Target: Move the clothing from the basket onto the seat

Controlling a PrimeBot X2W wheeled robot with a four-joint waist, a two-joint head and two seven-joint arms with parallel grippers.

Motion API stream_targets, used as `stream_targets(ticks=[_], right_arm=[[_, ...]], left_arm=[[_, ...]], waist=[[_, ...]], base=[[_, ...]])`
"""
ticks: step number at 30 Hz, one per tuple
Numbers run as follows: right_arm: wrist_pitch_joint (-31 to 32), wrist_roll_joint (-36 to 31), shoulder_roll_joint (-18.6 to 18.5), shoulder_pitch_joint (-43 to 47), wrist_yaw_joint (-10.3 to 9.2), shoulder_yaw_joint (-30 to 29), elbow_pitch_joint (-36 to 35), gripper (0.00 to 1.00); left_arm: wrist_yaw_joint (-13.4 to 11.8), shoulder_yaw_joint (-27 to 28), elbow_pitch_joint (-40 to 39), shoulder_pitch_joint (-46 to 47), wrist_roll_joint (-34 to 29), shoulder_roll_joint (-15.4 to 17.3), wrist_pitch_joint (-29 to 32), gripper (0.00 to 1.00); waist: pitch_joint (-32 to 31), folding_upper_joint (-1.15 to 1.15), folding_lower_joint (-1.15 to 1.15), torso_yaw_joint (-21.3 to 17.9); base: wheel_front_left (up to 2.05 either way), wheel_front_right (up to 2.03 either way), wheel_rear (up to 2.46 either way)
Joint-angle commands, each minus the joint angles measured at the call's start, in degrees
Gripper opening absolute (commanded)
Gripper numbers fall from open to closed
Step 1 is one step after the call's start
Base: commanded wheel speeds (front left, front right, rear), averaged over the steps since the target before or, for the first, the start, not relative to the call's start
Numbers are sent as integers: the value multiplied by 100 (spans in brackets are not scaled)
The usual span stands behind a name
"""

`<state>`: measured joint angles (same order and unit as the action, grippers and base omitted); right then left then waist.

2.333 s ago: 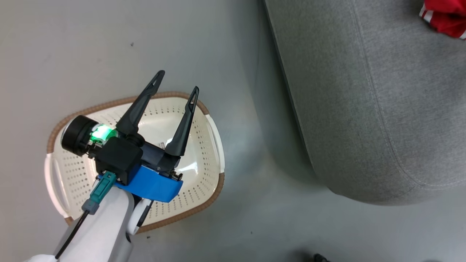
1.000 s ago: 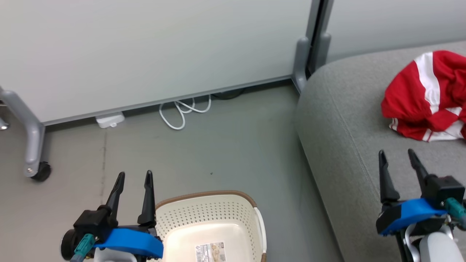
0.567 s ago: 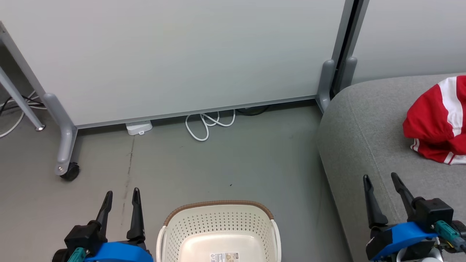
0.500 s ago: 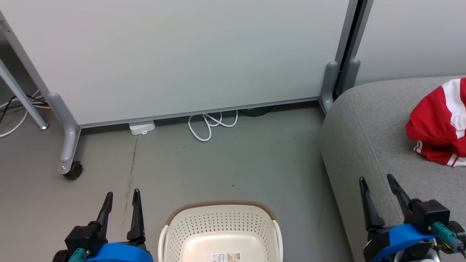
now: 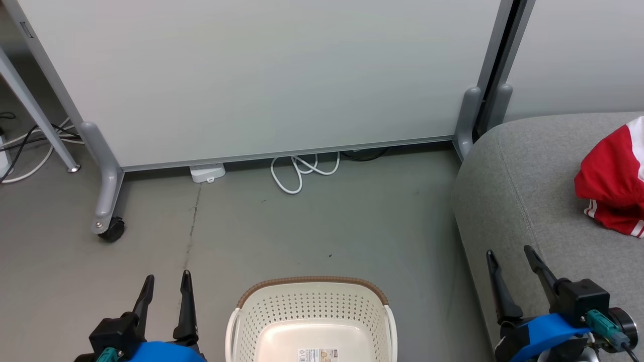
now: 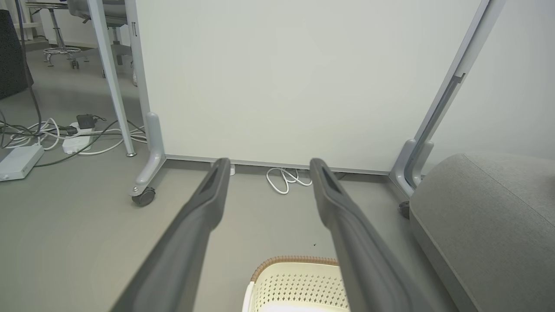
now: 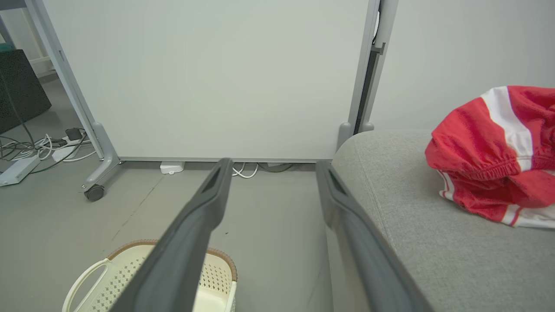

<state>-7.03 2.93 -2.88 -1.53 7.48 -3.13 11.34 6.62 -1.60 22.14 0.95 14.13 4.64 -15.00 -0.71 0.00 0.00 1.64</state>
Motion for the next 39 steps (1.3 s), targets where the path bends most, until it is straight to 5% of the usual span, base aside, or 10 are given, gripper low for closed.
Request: stream_targets(ticks=[1,22,23,29,39], right_arm=[[19,-19,-1,7,2,26,12,100],[3,24,-1,-8,3,93,100,100],[14,-13,0,-10,1,89,95,0],[53,64,9,45,0,63,348,0],[246,1282,7,-41,0,-5,342,0]], left_arm=[[43,26,14,67,-20,-2,-27,100],[84,57,77,89,33,-52,-27,100],[49,46,69,40,10,-50,0,0],[48,60,282,-95,88,-104,66,0],[53,176,137,7,1143,-112,361,0]], waist=[[2,0,0,-3],[6,0,0,-65],[7,0,0,-66],[8,0,1,-69],[14,0,1,-77]], base=[[0,0,0],[0,0,0],[0,0,0],[0,0,0],[0,0,0]])
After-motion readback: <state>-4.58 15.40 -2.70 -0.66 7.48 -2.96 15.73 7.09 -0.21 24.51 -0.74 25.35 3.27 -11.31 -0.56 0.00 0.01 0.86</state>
